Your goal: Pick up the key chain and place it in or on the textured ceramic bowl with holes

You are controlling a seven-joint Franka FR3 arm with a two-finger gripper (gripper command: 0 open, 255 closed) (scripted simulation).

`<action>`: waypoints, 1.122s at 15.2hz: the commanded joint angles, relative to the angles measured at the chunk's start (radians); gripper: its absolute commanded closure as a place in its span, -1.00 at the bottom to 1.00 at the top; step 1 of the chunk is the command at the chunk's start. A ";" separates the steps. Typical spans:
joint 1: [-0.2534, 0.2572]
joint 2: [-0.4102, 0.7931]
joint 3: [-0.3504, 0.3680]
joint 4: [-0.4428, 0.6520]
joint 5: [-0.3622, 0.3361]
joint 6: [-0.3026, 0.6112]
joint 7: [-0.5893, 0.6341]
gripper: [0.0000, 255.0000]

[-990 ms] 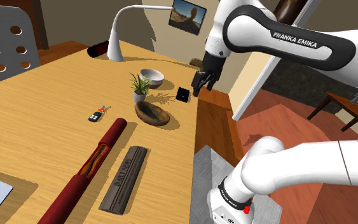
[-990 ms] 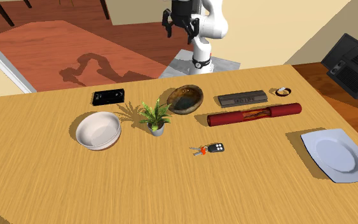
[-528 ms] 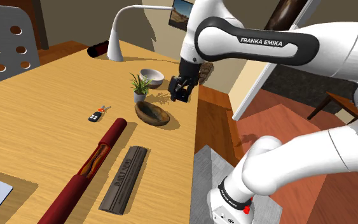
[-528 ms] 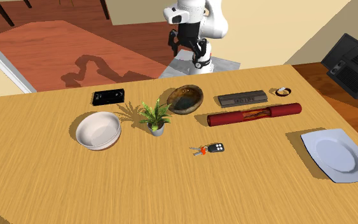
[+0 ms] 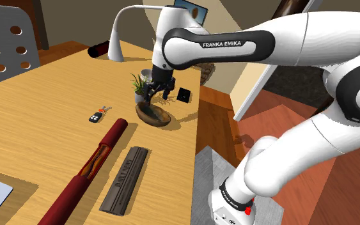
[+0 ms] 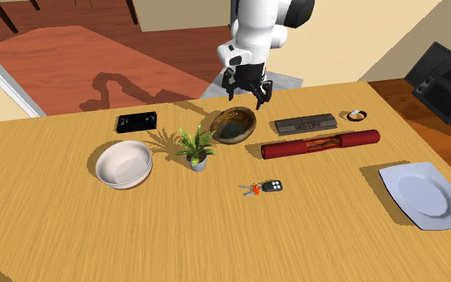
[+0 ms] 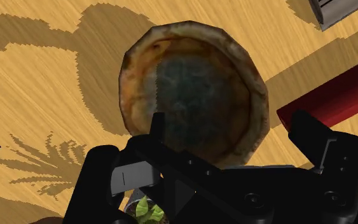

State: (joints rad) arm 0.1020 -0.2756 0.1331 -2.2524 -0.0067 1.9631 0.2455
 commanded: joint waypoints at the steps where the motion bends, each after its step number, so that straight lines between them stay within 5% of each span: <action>1: 0.010 0.065 0.019 0.046 0.002 0.023 0.026 -1.00; 17: 0.112 0.637 0.093 0.535 -0.085 0.127 0.207 -1.00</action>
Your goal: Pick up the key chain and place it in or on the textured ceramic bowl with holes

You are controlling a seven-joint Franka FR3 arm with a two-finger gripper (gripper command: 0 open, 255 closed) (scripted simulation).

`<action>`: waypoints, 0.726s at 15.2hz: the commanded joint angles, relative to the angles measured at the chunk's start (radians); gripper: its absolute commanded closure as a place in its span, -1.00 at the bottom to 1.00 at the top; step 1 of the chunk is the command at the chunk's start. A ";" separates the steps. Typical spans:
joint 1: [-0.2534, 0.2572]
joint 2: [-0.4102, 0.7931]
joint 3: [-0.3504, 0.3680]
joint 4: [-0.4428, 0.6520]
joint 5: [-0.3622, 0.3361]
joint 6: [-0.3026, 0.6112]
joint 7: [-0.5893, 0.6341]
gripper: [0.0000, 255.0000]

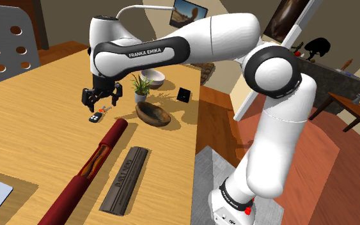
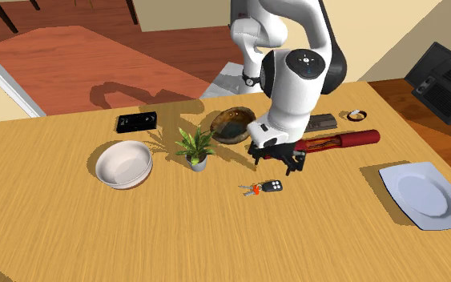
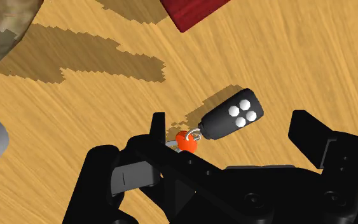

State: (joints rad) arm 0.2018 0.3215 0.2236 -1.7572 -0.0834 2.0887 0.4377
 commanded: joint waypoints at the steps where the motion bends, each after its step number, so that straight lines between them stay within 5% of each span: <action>1: 0.021 0.076 0.003 0.081 -0.015 -0.002 0.022 -1.00; 11: 0.026 0.121 -0.004 0.042 -0.028 0.081 0.030 -1.00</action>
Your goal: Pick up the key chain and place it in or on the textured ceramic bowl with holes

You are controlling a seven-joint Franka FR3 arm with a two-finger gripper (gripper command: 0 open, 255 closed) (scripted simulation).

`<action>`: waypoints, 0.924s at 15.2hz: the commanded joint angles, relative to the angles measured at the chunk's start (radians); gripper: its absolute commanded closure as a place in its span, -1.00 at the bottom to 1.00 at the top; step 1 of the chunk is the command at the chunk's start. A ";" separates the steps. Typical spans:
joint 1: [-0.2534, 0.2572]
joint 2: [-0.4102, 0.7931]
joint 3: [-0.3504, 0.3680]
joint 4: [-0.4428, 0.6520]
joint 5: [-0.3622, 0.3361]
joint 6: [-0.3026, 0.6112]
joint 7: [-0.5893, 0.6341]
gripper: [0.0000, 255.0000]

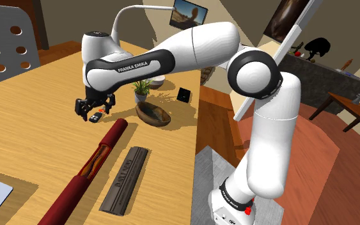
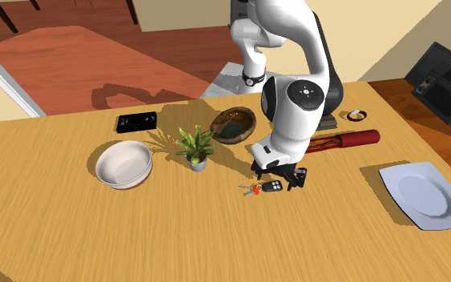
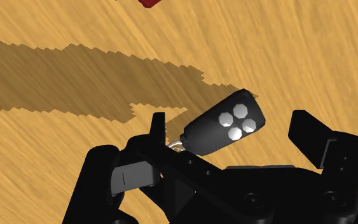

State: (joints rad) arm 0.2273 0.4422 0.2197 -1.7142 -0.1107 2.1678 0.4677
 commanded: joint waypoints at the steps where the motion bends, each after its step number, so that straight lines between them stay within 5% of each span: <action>1: 0.000 0.000 0.000 -0.001 0.000 0.002 0.000 -1.00; 6: 0.000 0.000 0.000 -0.001 0.000 0.002 0.000 -1.00; 7: 0.000 0.000 0.000 -0.001 0.000 0.002 0.000 1.00; 14: 0.000 0.000 0.000 -0.001 0.000 0.002 0.000 1.00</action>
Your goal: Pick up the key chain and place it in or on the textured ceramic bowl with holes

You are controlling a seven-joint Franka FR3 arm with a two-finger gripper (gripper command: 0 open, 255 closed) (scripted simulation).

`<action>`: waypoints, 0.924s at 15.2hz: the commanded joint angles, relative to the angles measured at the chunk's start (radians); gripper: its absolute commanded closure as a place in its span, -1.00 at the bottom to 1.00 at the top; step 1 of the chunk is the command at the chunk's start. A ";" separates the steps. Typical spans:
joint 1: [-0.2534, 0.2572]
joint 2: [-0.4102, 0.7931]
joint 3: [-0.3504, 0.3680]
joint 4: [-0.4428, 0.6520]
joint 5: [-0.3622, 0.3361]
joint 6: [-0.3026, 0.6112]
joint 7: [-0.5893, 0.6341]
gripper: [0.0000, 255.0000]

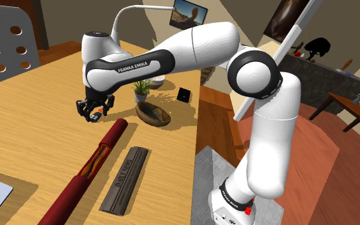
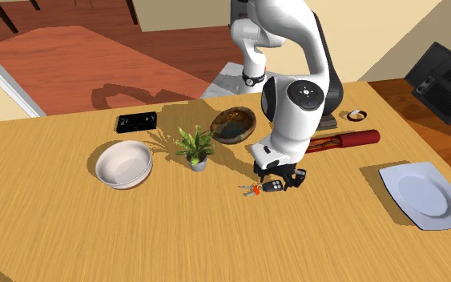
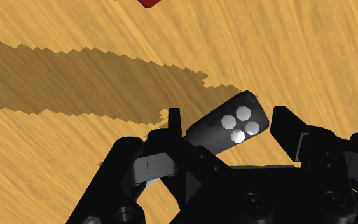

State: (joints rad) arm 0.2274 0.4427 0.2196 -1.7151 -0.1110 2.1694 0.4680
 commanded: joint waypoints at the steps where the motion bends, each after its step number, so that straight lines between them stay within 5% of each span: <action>1: 0.000 0.000 0.000 0.000 0.000 0.000 0.000 1.00; 14: -0.004 -0.062 0.009 0.075 0.019 -0.135 -0.012 1.00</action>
State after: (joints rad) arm 0.2229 0.3847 0.2275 -1.6518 -0.0937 2.0498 0.4568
